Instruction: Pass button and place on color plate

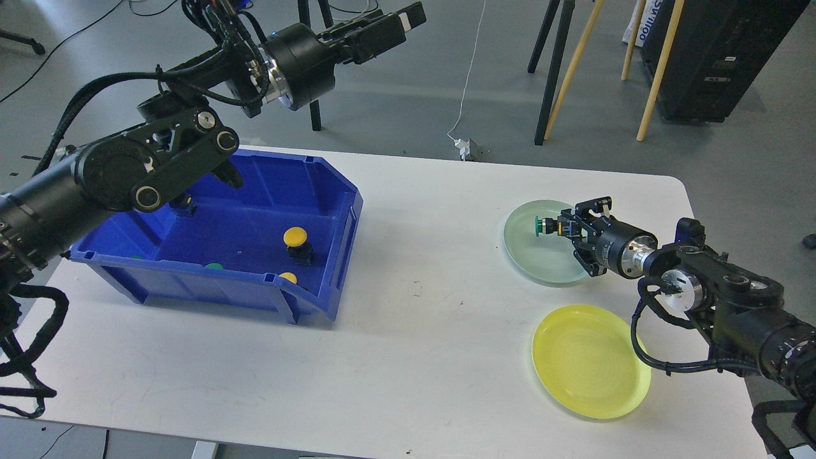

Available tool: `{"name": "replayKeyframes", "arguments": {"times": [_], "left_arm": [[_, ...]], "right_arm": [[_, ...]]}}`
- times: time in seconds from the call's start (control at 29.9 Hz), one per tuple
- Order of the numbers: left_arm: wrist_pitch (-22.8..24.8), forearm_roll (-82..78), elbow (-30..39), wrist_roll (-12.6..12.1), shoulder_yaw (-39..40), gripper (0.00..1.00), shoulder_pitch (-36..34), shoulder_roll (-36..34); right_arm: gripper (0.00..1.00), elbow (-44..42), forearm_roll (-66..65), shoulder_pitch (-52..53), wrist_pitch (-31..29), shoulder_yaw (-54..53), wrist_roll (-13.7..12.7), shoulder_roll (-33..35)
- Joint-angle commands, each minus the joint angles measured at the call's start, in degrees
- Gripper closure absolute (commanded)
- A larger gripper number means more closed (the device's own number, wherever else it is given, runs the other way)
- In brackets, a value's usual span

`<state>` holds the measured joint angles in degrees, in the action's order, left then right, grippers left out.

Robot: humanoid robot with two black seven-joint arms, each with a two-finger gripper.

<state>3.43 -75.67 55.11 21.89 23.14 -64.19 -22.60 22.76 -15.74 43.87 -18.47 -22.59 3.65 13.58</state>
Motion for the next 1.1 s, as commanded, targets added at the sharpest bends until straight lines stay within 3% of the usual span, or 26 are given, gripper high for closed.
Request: {"name": "replayKeyframes", "arguments": {"times": [0.0, 0.2, 0.33, 0.47, 0.57, 0.67, 0.94, 1.07], "left_arm": [[0.3, 0.0, 0.0, -0.2, -0.1, 0.07, 0.6, -0.5], [1.6, 0.0, 0.2, -0.4, -1.0, 0.07, 1.4, -1.5], [8.5, -0.1, 1.4, -1.3, -1.3, 0.06, 2.3, -5.2], [17.0, -1.0, 2.7, -3.8, -3.6, 0.06, 2.9, -11.0], [19.8, -3.0, 5.1, -4.4, -6.7, 0.06, 2.1, -15.7], [24.6, -6.9, 9.0, -6.9, -8.1, 0.06, 1.4, -21.5], [24.6, -18.9, 10.4, -9.5, -9.1, 0.06, 2.4, -23.2], [24.6, -21.9, 6.3, -10.9, -14.4, 0.06, 2.4, -18.0]], "right_arm": [[0.26, 0.1, 0.1, 0.3, 0.0, 0.0, 0.0, 0.2], [0.14, 1.0, 0.4, 1.3, -0.8, -0.1, 0.1, 1.7], [0.10, 4.9, 0.4, 2.5, -0.8, -0.8, 0.2, 6.9], [0.09, 8.3, 0.6, 4.5, -0.4, -1.6, -0.6, 10.6], [0.09, 9.6, 0.7, 5.4, -0.4, -2.3, -1.2, 13.3], [0.09, 11.2, 0.7, 6.3, -0.5, -2.4, -1.4, 16.6], [0.08, 15.3, 0.7, 6.8, -0.7, -2.9, -1.4, 23.2], [0.08, 15.8, 0.6, 6.5, -0.9, -2.3, -1.4, 25.1]]}}
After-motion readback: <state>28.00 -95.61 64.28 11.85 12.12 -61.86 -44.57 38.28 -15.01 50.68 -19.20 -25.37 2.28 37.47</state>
